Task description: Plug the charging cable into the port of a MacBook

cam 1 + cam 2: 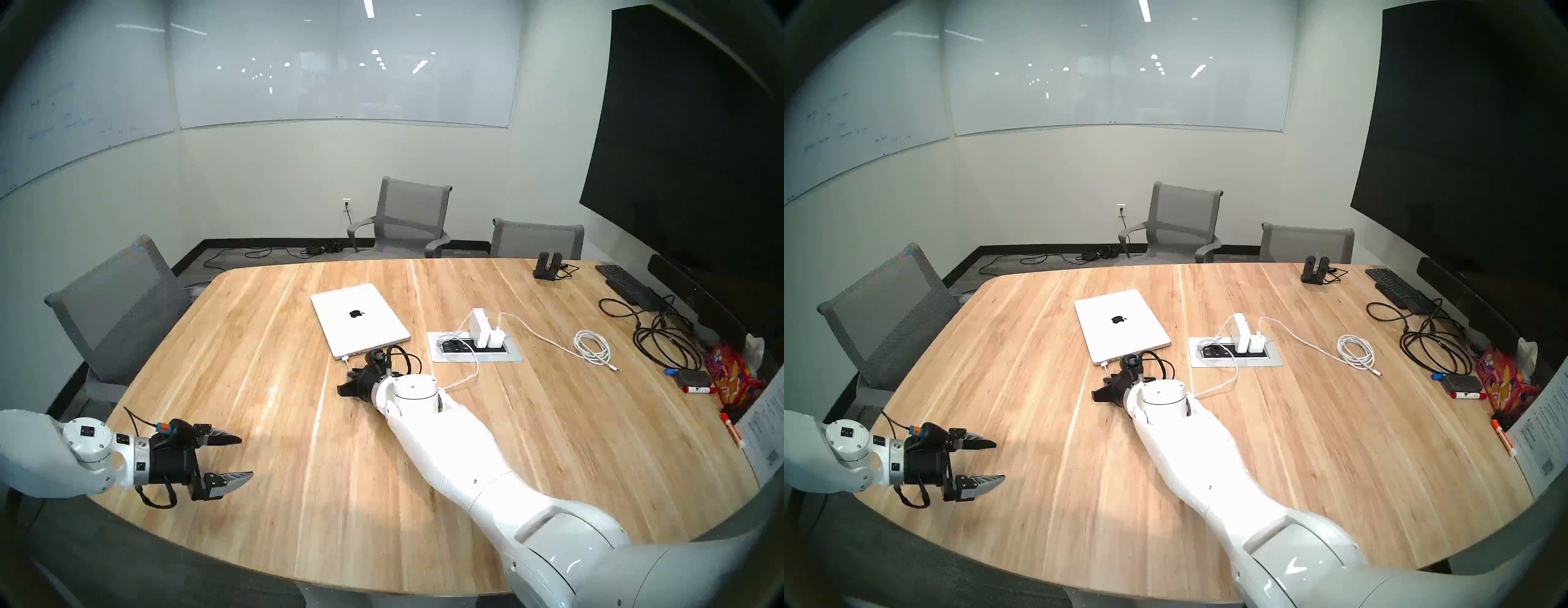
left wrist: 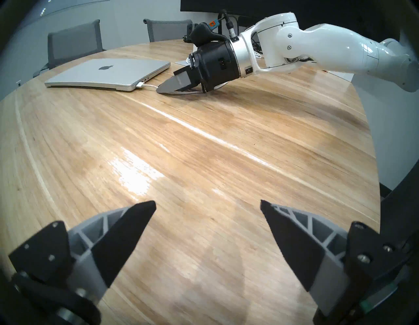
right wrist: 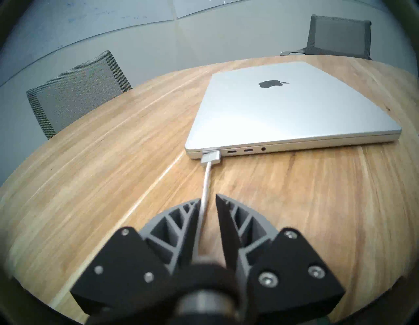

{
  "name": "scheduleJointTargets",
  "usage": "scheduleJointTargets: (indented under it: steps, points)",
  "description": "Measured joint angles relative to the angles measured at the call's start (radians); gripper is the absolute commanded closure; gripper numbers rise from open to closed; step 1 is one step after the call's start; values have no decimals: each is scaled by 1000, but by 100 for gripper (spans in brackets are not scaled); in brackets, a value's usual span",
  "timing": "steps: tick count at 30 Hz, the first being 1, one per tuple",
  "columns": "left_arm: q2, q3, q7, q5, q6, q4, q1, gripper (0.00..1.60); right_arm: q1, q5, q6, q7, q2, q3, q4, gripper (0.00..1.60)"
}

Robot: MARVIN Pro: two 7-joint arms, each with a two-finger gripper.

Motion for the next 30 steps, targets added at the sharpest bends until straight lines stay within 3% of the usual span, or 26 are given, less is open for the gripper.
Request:
scheduleJointTargets:
  steps: [19, 30]
  points:
    - [0, 0, 0, 0, 0, 0, 0, 0, 27, 6, -37, 15, -38, -8, 70, 146]
    - [0, 0, 0, 0, 0, 0, 0, 0, 36, 16, -40, 12, -54, -7, 89, 156]
